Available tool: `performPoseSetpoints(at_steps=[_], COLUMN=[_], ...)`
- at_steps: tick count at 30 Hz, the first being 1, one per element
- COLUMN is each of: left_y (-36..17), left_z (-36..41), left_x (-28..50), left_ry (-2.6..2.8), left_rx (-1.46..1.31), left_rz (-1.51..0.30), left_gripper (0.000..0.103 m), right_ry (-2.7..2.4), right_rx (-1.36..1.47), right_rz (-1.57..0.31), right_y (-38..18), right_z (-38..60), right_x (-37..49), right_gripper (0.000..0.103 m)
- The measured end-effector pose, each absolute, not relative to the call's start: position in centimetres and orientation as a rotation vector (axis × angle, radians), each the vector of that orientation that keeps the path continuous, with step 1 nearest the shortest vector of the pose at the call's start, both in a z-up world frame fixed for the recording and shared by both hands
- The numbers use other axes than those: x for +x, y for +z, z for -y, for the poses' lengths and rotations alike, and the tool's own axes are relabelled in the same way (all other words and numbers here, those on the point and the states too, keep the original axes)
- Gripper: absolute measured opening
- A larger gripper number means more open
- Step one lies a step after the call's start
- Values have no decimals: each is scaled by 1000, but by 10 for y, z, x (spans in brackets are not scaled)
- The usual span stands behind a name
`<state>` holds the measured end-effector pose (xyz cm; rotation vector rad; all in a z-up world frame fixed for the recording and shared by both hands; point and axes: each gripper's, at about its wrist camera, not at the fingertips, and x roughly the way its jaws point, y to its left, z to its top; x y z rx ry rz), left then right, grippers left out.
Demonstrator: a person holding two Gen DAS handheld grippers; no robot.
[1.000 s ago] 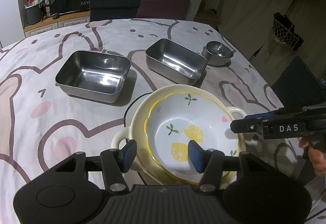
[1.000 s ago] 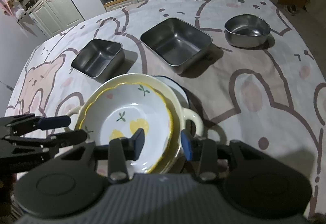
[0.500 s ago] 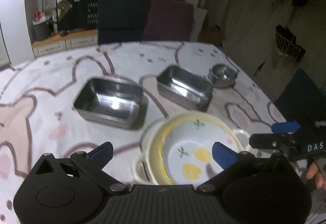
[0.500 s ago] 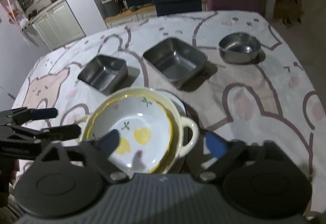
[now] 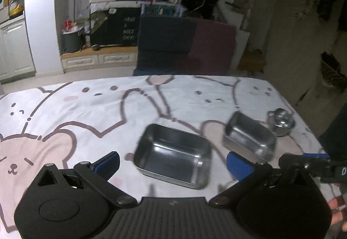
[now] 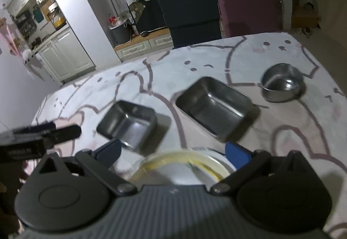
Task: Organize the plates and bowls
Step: 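Move both open grippers away from the bowls toward a steel rectangular tray, then close both grippers on opposite rims of the steel rectangular tray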
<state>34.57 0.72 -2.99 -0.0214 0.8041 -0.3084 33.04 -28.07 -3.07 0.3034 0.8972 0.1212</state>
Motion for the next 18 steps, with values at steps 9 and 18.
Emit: performPoseSetpoints(at_steps=[9, 18], left_y=[-63, -100], left_z=[-26, -22], left_x=[403, 435], left_ry=[-266, -267], left_rx=[-23, -8], left_rz=[-883, -981], left_gripper=[88, 54], right_ry=[95, 83], right_rx=[521, 648], right_rz=[-1005, -1104], right_y=[-74, -109], right_z=[263, 247], right_x=[399, 429], right_gripper=[102, 58])
